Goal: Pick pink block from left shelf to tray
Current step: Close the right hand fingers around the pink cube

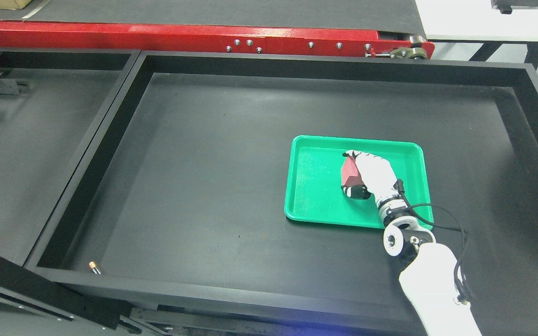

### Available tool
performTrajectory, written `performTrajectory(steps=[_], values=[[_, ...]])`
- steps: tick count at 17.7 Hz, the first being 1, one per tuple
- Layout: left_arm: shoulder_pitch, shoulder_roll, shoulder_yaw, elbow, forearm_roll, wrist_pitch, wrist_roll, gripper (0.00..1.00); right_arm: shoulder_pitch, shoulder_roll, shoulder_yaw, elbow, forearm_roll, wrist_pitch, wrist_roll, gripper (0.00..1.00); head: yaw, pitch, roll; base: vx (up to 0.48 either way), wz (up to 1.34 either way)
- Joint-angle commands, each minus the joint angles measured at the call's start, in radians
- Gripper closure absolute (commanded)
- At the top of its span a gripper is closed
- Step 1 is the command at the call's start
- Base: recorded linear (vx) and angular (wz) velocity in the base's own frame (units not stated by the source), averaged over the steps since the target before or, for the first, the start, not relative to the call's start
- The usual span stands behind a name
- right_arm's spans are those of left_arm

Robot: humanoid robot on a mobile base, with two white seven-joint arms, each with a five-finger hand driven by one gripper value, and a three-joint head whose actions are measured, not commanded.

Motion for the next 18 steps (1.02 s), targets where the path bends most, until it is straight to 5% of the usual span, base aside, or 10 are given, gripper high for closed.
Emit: performTrajectory(steps=[1, 5, 18], values=[[0.000, 0.017, 0.000, -0.017, 0.000, -0.003, 0.000, 0.00, -0.304, -0.017, 0.001, 0.011, 0.002, -0.001, 0.000, 0.64, 0.0000, 0.000, 0.000, 0.000, 0.00], [0.000, 0.017, 0.000, -0.017, 0.000, -0.001, 0.000, 0.00, -0.302, -0.017, 0.001, 0.011, -0.001, -0.007, 0.000, 0.96, 0.0000, 0.000, 0.000, 0.000, 0.00], [0.000, 0.017, 0.000, -0.017, 0.000, -0.003, 0.000, 0.00, -0.253, -0.017, -0.053, -0.068, -0.089, -0.015, -0.015, 0.97, 0.0000, 0.000, 0.000, -0.015, 0.00]])
